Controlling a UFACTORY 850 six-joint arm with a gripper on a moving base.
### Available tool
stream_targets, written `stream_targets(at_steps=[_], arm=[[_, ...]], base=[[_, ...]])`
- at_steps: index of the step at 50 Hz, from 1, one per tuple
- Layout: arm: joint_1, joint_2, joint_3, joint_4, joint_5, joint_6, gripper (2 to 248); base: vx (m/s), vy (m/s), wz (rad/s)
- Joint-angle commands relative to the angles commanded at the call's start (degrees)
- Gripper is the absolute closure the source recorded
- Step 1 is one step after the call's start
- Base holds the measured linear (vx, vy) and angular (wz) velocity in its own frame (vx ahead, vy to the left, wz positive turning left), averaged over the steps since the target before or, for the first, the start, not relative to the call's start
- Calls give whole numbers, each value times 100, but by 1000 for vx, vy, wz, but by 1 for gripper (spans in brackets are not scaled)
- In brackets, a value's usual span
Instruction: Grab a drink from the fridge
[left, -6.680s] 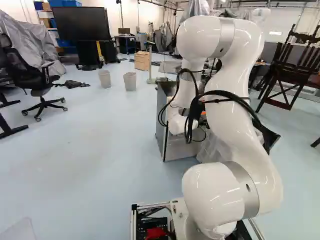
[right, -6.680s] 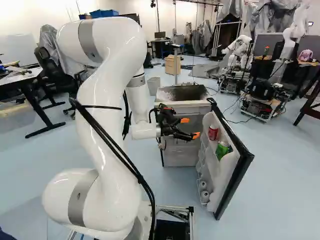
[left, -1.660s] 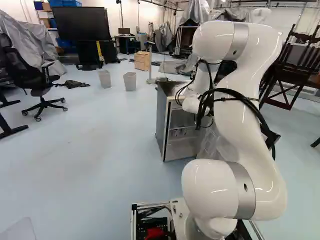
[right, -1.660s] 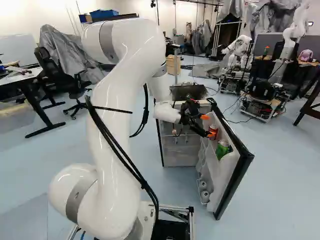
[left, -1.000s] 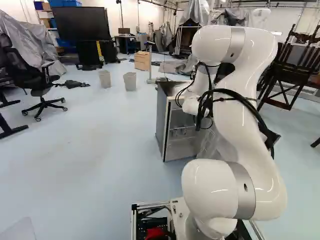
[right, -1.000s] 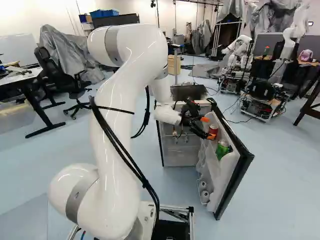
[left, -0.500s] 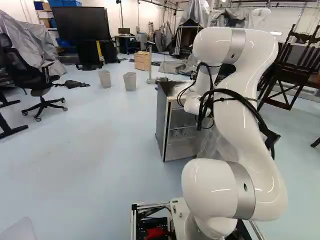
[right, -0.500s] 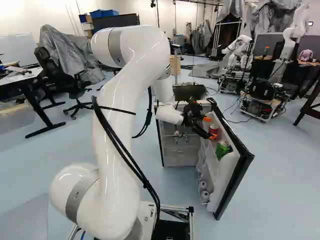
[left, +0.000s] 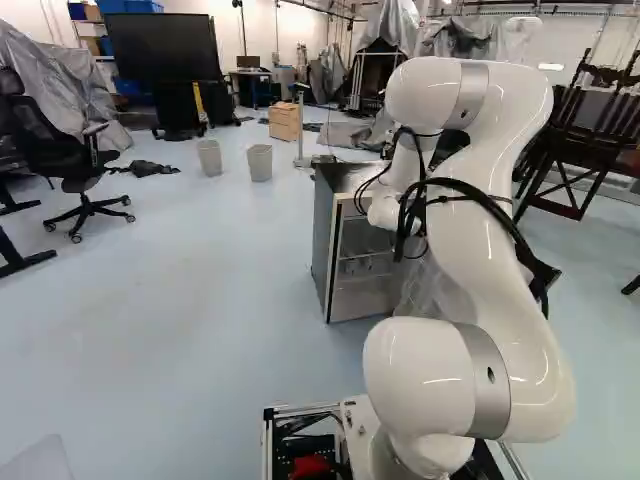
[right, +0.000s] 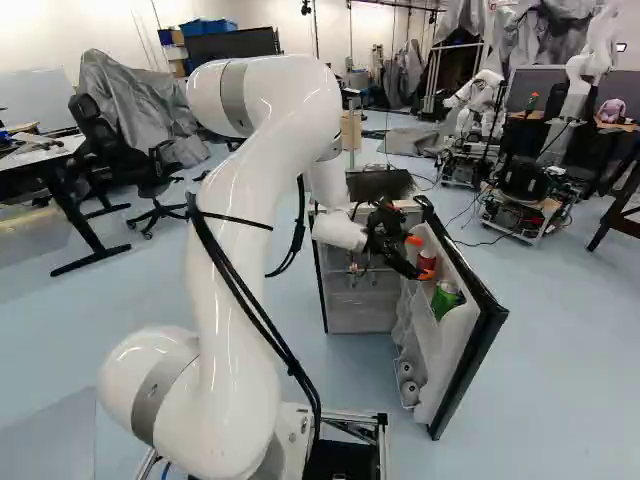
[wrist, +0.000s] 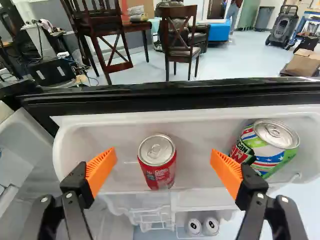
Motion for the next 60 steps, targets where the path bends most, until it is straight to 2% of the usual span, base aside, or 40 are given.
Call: stream_targets(at_steps=[60], arm=[[-39,-194,-168,0,0,0,3]], base=[[0,0,0]])
